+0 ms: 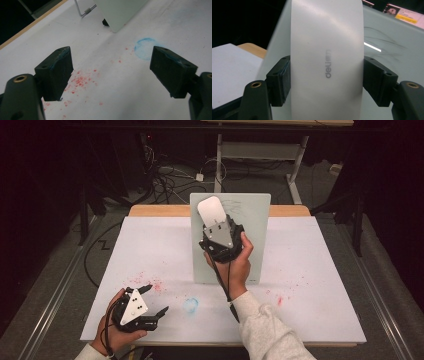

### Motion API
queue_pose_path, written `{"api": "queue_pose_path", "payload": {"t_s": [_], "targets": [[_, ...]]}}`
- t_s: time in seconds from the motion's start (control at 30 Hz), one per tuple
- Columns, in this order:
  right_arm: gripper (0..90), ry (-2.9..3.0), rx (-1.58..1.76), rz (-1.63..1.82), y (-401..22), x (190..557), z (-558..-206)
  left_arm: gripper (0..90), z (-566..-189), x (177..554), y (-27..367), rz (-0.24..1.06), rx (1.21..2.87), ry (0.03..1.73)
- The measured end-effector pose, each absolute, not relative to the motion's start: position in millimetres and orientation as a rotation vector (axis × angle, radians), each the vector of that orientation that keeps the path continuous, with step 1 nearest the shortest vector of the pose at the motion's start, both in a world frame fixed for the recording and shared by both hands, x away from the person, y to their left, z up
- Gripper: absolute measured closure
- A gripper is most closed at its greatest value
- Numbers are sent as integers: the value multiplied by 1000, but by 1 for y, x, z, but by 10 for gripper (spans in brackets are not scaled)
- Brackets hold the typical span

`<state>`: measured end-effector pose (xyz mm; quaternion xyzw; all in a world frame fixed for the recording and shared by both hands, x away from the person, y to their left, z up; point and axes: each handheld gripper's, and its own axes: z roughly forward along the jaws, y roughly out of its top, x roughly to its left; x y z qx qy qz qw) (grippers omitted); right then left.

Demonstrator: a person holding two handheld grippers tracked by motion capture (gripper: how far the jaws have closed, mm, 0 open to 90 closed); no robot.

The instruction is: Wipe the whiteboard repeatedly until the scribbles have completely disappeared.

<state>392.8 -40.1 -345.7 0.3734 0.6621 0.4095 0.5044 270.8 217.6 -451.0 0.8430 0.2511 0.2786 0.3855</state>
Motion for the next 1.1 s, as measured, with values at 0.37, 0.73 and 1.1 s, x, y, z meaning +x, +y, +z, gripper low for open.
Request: {"api": "queue_pose_path", "payload": {"t_s": [0.37,0.73,1.1], "targets": [[312,1515,986,985,-72,396,-338,178,-451,271,218,711,2143,642],[313,1533,944,964,-59,395,-343,178,-451,271,217,711,2149,638],[312,1634,827,942,-27,390,-357,178,-451,270,218,706,2148,636]]}}
